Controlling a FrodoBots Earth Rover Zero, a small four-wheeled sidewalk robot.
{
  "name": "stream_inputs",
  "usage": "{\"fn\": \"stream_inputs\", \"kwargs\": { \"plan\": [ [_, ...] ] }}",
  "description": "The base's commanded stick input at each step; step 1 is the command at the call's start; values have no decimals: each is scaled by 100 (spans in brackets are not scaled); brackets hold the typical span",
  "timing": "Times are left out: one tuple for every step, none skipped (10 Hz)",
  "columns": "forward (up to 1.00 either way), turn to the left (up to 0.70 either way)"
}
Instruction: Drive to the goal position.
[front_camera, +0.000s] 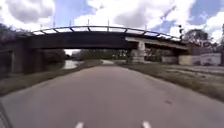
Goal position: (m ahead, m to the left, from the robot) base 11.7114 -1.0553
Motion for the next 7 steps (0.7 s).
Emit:
{"fn": "stream_inputs", "kwargs": {
  "plan": [
    [100, 0],
    [100, 0],
    [100, 0],
    [100, 0],
    [100, 0],
    [100, 0],
    [100, 0]
  ]
}}
